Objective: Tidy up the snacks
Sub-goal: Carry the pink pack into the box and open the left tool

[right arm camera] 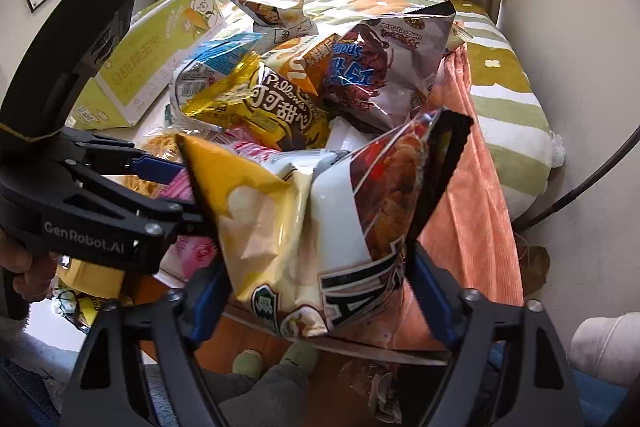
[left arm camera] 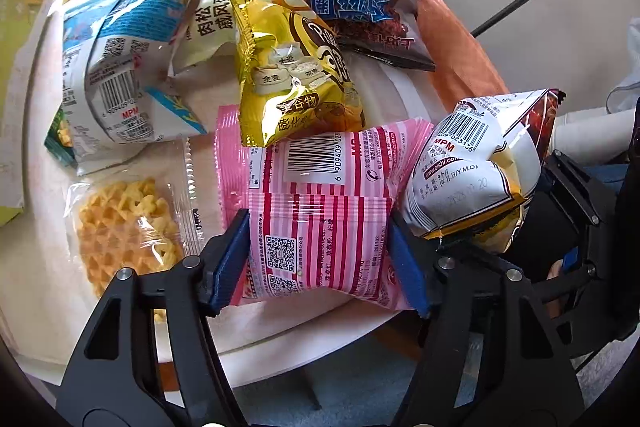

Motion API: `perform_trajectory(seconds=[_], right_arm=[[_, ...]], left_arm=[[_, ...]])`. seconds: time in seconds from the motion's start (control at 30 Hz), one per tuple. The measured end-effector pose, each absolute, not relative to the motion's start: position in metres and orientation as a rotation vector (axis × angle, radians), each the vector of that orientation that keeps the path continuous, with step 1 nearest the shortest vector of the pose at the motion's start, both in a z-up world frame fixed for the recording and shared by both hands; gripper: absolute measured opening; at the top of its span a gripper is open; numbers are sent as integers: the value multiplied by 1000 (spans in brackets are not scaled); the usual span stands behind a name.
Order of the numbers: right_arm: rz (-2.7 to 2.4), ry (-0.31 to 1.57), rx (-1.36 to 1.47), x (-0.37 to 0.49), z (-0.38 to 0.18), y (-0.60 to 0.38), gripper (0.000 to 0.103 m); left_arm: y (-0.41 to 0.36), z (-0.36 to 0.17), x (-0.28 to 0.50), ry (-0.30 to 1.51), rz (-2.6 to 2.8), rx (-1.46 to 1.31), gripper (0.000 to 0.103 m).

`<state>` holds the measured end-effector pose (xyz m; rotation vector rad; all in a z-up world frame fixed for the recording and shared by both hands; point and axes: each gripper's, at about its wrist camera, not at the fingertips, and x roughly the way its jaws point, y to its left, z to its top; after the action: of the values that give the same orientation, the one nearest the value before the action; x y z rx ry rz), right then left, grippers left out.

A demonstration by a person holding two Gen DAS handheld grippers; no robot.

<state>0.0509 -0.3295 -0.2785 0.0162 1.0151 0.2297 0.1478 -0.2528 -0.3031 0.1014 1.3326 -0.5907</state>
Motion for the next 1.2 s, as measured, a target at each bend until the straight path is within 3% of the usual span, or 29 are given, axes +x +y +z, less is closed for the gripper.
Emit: perform_trajectory(seconds=[0.57, 0.93, 1.2], right_arm=[[176, 944, 35, 38, -234, -329, 71], [208, 880, 36, 66, -174, -309, 71], [300, 804, -95, 120, -133, -243, 71]], left_arm=[[-218, -230, 130, 1235, -592, 60, 62], [-141, -164, 136, 1079, -428, -55, 62], [-57, -119, 180, 953, -294, -89, 62]])
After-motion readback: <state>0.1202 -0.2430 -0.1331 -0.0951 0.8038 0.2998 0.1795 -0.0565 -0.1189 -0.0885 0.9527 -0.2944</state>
